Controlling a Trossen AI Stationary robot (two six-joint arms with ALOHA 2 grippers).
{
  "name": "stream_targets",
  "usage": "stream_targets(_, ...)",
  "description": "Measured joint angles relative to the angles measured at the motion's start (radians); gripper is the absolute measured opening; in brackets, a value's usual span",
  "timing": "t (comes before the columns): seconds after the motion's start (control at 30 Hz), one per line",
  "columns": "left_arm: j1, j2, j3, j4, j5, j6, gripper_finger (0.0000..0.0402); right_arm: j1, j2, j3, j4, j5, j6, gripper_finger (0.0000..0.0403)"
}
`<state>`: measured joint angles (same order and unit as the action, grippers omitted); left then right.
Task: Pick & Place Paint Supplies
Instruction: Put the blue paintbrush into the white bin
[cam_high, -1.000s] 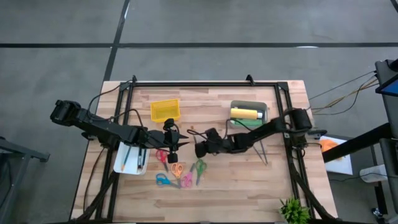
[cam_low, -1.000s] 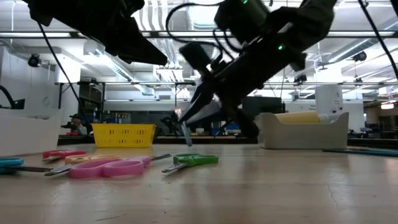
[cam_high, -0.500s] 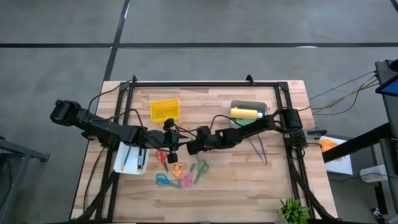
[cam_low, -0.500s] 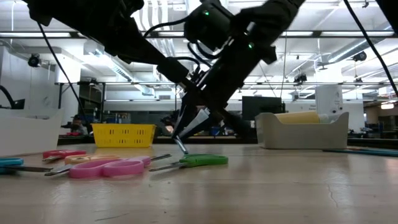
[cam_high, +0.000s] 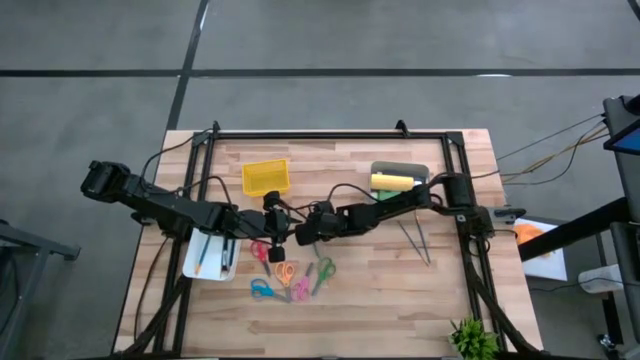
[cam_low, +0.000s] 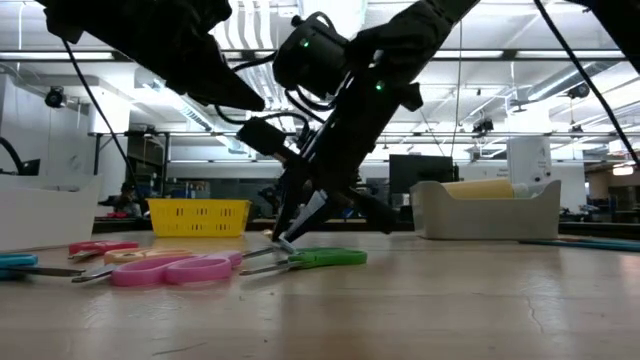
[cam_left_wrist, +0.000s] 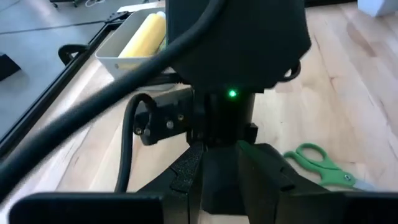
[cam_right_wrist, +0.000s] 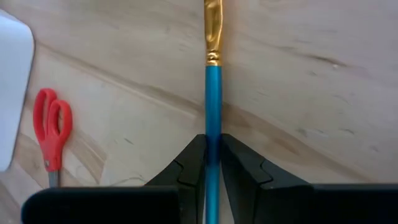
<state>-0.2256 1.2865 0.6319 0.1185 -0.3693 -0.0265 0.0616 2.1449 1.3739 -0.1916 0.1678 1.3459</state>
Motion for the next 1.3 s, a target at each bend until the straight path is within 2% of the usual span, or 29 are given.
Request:
stream_targets(0.8, 0.0, 0.0, 0.0, -0.019, -0.003, -0.002, 0.0096, -0.003, 0.01, 0.013, 0.014, -0.01, -0.056, 0.0046)
stream_targets(0.9, 0.0, 0.0, 0.0, -0.019, -0.004, -0.002, 0.0096, -0.003, 0.01, 0.013, 0.016, -0.011, -0.059, 0.0056)
stream_targets(1.13, 0.0, 0.0, 0.0, -0.019, -0.004, 0.001, 0.0096, -0.003, 0.01, 0.013, 0.024, -0.012, -0.058, 0.0112)
stream_targets(1.3, 0.0, 0.0, 0.0, -0.019, -0.004, 0.001, 0.0096, -0.003, 0.01, 0.013, 0.024, -0.012, -0.056, 0.0119)
